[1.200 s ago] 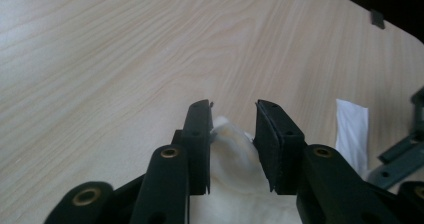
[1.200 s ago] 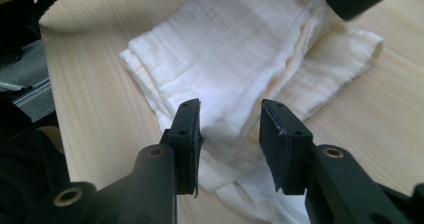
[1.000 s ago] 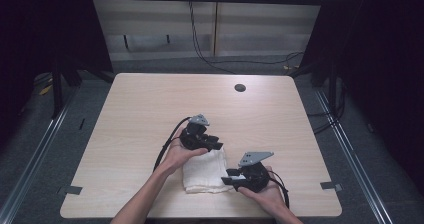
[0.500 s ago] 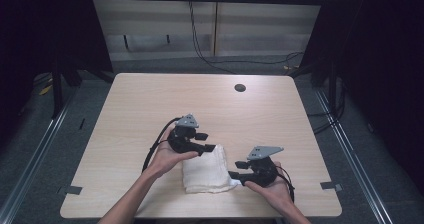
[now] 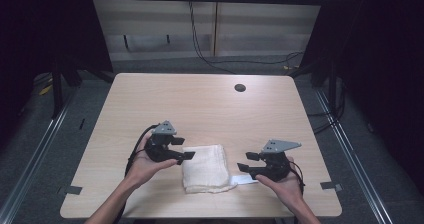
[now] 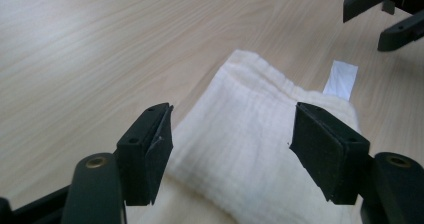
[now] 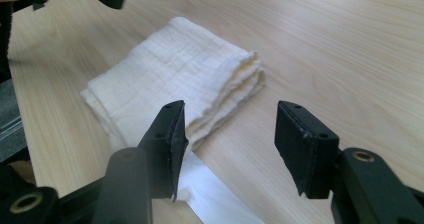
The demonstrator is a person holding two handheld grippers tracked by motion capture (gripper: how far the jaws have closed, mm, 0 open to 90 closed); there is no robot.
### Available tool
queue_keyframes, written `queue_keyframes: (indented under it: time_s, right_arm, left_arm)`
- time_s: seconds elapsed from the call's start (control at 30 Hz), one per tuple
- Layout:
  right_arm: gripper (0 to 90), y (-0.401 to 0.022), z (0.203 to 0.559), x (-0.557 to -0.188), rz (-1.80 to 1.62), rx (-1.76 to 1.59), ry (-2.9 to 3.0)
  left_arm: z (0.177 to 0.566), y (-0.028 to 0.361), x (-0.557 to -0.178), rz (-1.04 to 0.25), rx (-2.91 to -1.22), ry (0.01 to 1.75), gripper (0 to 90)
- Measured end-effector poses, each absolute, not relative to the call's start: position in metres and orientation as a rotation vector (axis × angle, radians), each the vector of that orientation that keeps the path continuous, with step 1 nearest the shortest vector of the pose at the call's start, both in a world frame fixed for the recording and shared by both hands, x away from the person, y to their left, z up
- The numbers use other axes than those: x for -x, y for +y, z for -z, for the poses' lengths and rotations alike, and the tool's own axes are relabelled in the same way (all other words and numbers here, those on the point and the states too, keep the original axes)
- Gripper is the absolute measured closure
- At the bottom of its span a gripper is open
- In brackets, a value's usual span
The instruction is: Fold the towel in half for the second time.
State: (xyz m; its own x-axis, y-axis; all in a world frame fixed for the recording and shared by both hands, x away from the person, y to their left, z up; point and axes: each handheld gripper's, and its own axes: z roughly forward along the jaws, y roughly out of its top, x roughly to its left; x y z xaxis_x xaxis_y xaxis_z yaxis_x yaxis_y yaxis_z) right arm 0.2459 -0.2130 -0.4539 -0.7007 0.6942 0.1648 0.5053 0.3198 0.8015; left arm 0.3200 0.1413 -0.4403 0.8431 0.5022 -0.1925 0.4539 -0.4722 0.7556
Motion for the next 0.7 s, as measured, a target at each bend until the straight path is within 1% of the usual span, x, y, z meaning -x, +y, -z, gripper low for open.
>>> queue_keyframes:
  time_s: [0.17,0.23,0.43,0.5,0.57,0.63,0.7]
  right_arm:
    - [43.9,-0.231,0.454,-0.242,-1.318,-1.142,2.339]
    - [43.7,-0.238,0.455,-0.241,-1.312,-1.166,2.318]
    - [41.3,-0.258,0.455,-0.242,-1.295,-1.225,2.274]
    - [40.9,-0.263,0.455,-0.241,-1.303,-1.235,2.257]
    - [40.7,-0.267,0.456,-0.239,-1.317,-1.233,2.238]
    - [40.4,-0.269,0.459,-0.237,-1.314,-1.242,2.228]
    - [40.3,-0.274,0.46,-0.235,-1.319,-1.256,2.212]
  left_arm:
    - [0.445,0.164,-0.307,-0.137,-2.143,0.774,31.7]
    - [0.445,0.172,-0.303,-0.148,-2.147,0.776,32.6]
    - [0.446,0.198,-0.293,-0.177,-2.107,0.823,30.7]
    - [0.45,0.206,-0.29,-0.225,-2.082,0.867,31.1]
    - [0.455,0.213,-0.289,-0.189,-2.068,0.887,30.3]
    - [0.458,0.218,-0.285,-0.219,-2.071,0.897,30.7]
    - [0.46,0.222,-0.28,-0.202,-2.075,0.895,29.3]
